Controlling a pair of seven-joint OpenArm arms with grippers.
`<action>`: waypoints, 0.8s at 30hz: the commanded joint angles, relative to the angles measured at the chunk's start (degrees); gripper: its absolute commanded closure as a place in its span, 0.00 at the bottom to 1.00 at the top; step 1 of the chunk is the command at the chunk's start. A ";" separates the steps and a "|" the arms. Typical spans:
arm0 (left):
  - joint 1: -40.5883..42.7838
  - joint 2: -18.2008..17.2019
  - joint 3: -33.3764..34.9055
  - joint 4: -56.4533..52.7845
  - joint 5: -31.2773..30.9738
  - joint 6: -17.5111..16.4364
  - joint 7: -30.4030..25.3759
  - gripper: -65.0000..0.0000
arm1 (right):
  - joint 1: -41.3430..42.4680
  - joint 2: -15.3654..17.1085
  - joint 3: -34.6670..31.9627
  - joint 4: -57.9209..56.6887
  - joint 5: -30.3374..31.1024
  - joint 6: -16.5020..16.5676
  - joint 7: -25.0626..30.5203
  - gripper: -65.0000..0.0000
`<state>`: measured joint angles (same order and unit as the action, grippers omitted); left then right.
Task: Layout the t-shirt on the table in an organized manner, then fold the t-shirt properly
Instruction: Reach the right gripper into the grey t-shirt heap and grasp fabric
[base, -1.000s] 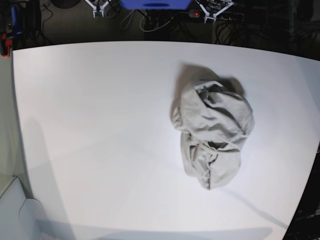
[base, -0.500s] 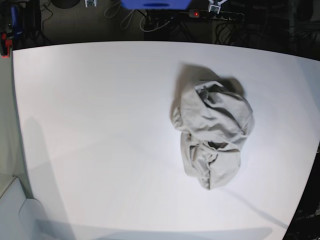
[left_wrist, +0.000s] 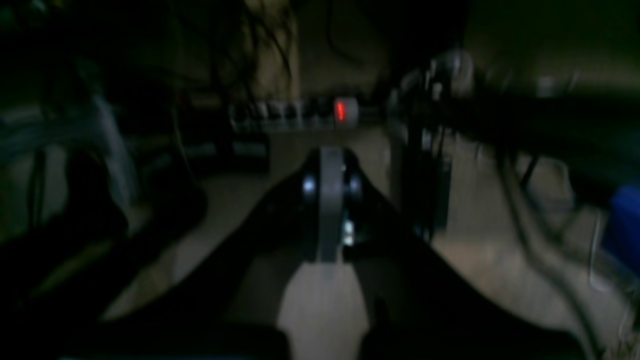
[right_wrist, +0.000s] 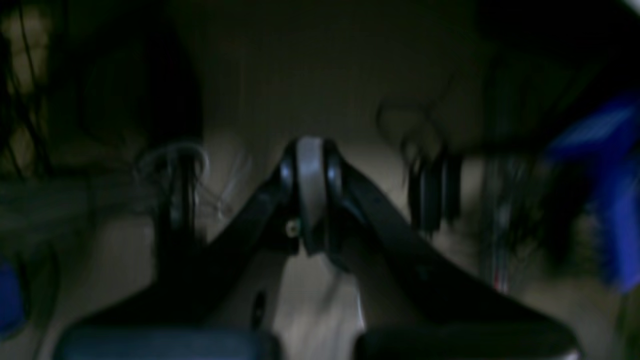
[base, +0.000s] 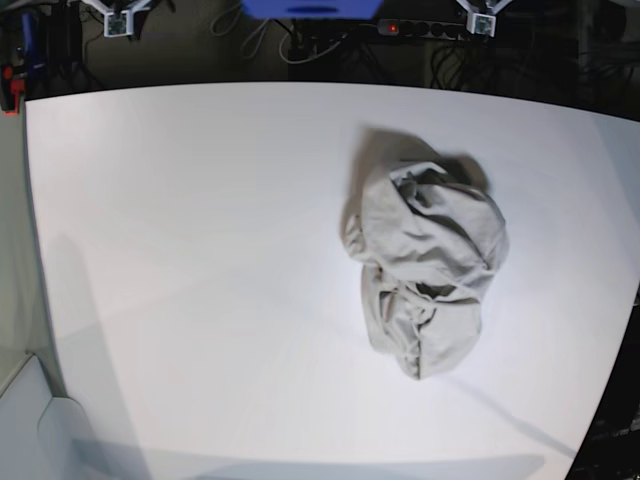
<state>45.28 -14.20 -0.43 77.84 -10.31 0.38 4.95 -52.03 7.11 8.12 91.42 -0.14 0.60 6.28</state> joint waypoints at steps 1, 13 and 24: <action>2.33 -0.09 -0.50 2.90 0.15 0.01 -0.34 1.00 | -1.82 0.40 0.19 4.28 0.10 0.06 0.71 1.00; 7.95 0.17 -0.67 14.07 0.15 0.01 -0.34 1.00 | 8.38 0.31 -14.41 25.20 0.10 0.06 -1.14 1.00; 10.86 2.20 -1.11 13.98 0.06 0.28 -0.34 1.00 | 37.48 -3.91 -41.66 25.02 0.01 0.06 -27.34 0.99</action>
<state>54.85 -12.08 -1.63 91.13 -10.15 0.43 5.58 -14.74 3.55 -33.43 115.48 -0.23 0.60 -23.24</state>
